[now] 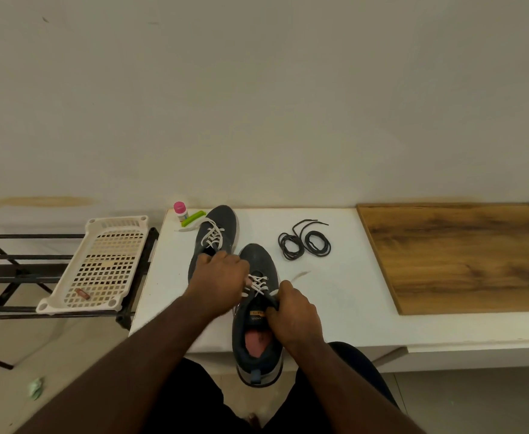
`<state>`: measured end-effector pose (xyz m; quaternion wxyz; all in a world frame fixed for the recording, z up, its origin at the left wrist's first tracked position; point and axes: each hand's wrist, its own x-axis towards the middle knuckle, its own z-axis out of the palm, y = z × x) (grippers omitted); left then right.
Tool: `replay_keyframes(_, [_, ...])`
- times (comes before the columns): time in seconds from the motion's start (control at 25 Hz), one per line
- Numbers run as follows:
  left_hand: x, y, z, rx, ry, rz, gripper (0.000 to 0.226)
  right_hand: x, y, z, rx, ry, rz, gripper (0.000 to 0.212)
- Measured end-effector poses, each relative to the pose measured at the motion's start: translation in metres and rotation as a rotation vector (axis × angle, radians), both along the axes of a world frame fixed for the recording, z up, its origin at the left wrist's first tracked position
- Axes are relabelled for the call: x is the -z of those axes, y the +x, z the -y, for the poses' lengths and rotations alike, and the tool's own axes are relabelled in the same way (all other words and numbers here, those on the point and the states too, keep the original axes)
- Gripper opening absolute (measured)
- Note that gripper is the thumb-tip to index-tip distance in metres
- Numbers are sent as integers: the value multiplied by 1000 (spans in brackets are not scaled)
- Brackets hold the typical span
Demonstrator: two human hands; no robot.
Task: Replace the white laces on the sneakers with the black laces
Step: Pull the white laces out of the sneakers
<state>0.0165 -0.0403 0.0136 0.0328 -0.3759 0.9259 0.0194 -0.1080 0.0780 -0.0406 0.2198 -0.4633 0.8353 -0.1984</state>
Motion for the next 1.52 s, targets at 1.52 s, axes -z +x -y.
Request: replay_keyframes(1.52, [20,14,-43,-352,432,-328,28,-21,-16,25,-164,-174,83,18])
